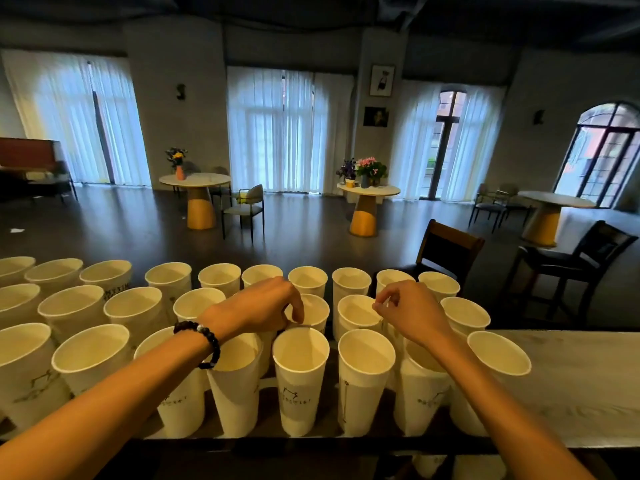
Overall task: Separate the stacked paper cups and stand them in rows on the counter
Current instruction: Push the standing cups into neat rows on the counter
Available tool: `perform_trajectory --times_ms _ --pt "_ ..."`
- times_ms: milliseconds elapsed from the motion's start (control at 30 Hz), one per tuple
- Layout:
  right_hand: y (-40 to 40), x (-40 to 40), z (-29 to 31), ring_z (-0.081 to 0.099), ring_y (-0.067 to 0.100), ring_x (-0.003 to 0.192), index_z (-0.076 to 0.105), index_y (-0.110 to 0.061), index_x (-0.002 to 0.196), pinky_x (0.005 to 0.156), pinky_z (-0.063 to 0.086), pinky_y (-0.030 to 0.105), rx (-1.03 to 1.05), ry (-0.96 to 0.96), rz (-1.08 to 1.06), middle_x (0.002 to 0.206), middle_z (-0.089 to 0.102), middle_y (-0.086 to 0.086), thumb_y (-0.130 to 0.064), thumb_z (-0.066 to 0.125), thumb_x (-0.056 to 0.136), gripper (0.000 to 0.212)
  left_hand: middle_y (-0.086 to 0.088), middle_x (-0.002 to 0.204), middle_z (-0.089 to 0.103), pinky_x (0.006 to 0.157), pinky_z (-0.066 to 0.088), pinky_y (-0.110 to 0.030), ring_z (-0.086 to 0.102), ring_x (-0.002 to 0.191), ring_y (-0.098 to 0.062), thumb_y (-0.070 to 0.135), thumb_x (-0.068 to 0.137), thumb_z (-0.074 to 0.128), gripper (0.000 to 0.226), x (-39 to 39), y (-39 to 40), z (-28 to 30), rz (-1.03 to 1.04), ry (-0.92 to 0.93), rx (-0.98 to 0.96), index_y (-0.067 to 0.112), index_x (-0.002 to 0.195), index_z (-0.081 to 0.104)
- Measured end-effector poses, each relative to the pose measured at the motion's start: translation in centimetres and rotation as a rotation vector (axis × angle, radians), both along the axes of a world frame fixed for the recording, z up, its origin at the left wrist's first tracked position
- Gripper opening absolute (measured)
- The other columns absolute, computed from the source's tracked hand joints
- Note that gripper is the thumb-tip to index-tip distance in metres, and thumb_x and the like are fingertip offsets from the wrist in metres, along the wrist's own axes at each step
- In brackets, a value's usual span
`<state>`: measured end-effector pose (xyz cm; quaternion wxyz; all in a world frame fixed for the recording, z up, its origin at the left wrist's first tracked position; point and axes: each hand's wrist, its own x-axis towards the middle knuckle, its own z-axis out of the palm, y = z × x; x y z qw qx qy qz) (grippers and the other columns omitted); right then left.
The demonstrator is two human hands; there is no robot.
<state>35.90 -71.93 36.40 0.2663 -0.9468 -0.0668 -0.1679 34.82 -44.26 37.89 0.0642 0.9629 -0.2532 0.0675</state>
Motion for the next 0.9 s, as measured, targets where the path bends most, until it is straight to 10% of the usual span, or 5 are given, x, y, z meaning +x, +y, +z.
perform_trajectory --times_ms 467,900 --pt "0.1 -0.5 -0.3 0.064 0.009 0.076 0.076 -0.028 0.095 0.073 0.058 0.027 0.062 -0.045 -0.029 0.094 0.074 -0.005 -0.042 0.071 0.085 0.018 0.004 0.11 0.073 0.076 0.05 -0.015 0.067 0.089 -0.013 0.024 0.088 0.075 0.014 0.9 -0.1 -1.1 -0.004 -0.049 -0.01 0.025 0.102 0.078" --pt "2.1 -0.5 0.3 0.062 0.008 0.075 0.076 -0.028 0.094 0.07 0.055 0.024 0.08 -0.018 0.046 0.089 0.071 -0.007 -0.038 0.074 0.083 0.015 0.009 0.103 0.07 0.059 0.043 -0.009 0.063 0.078 -0.008 0.031 0.081 0.082 0.03 0.4 1.6 0.6 -0.018 -0.063 -0.095 0.025 0.11 0.075"
